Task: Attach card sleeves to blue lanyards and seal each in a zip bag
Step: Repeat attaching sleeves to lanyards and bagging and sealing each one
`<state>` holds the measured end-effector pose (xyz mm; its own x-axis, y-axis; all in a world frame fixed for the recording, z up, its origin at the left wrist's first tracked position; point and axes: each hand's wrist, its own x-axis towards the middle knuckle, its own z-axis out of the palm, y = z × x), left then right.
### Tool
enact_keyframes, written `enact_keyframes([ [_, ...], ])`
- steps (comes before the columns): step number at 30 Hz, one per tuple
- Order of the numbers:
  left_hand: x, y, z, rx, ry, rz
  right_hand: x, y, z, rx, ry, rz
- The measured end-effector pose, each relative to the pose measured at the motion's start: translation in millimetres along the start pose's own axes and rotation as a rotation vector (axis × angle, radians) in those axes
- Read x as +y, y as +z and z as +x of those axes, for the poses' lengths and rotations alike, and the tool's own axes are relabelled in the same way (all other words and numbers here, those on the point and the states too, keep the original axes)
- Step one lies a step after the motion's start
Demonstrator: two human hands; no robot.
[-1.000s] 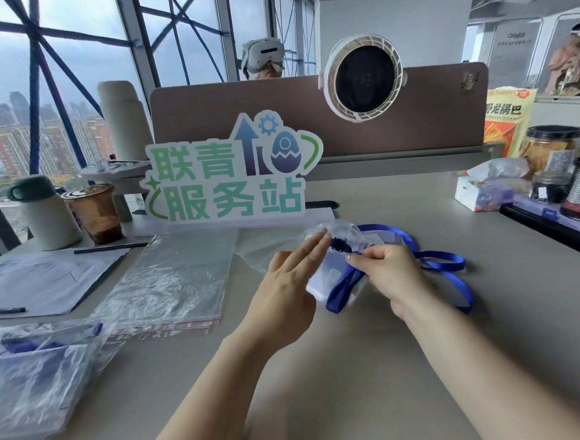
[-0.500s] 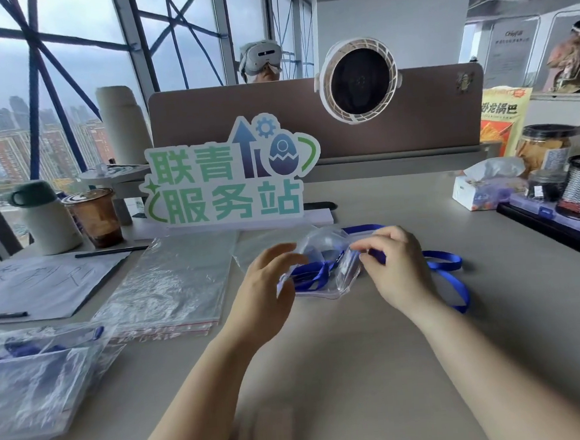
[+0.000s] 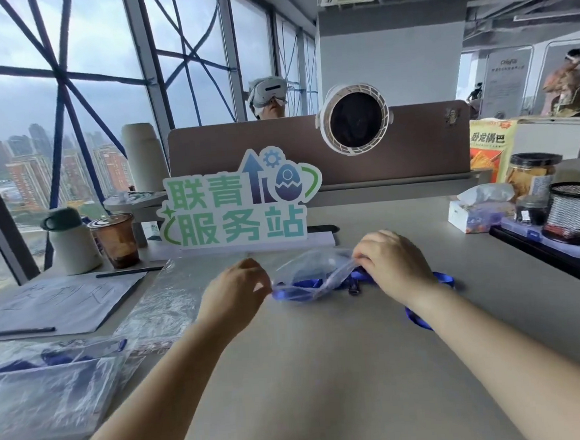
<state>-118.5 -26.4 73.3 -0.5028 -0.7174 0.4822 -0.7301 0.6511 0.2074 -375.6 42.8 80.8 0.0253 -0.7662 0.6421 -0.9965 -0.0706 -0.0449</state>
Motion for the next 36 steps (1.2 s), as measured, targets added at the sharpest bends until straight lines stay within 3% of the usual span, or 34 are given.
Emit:
enact_keyframes([
  [8,18.2,-99.0,70.5,0.387,-0.044,-0.09,2.6,-98.8,75.1,0.138,0.045,0.186],
  [11,23.2,-116.6,83.9,0.34,-0.028,-0.056,1.2,-122.0,89.8,0.003,0.058,0.233],
  [18,32.2,-145.3,98.8,0.392,0.018,-0.07,1.9,-162.4,99.6,0.097,0.063,0.233],
  [25,30.9,-130.1,99.6,0.337,0.026,-0.07,10.3,-153.0,93.6,-0.016,0.076,0.254],
  [32,28.0,-109.7,110.5,0.323,-0.055,-0.13,21.6,-124.3,100.1,0.032,0.167,0.385],
  [36,35.1,-124.2,121.0,0.434,-0.087,-0.209,23.3,-124.8,111.7,0.171,0.195,0.46],
])
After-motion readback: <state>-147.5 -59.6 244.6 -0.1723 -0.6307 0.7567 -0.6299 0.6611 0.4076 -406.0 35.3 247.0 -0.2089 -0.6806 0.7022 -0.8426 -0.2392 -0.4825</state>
